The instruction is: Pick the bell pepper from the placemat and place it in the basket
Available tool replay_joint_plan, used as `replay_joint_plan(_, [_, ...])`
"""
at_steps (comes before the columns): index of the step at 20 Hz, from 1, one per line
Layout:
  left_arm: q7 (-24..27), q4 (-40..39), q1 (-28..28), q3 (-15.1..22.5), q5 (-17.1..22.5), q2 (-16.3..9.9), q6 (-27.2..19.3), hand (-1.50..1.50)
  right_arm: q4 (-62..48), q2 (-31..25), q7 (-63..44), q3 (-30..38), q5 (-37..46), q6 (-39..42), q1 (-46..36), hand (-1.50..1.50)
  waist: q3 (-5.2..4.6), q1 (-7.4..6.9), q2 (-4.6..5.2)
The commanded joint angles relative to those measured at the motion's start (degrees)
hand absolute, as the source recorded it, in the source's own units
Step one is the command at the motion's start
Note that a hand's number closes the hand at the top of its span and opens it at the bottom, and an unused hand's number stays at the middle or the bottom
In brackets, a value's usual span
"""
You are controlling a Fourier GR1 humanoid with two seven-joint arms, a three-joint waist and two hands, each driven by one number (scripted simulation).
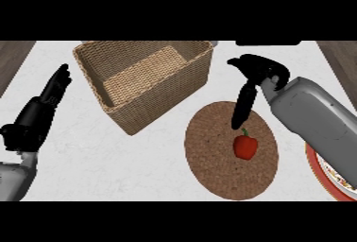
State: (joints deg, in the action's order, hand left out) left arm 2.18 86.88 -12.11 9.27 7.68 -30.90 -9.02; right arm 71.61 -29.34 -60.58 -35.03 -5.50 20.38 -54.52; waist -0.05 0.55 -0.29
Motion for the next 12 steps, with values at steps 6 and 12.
replay_joint_plan(6, [0.3, -0.1, 0.6, -0.3, -2.3, 1.7, 0.2, 0.00, -0.9, 0.9, -5.5, -3.2, 0.6, 4.8, 6.2, -1.50, 0.02, -0.52, 0.24])
replay_joint_plan(12, [3.1, 0.2, 3.2, -2.6, -2.3, 1.4, 2.2, 0.00, -0.5, 1.9, -4.7, -4.7, 4.4, 3.3, 10.5, -1.50, 0.01, -0.78, 0.24])
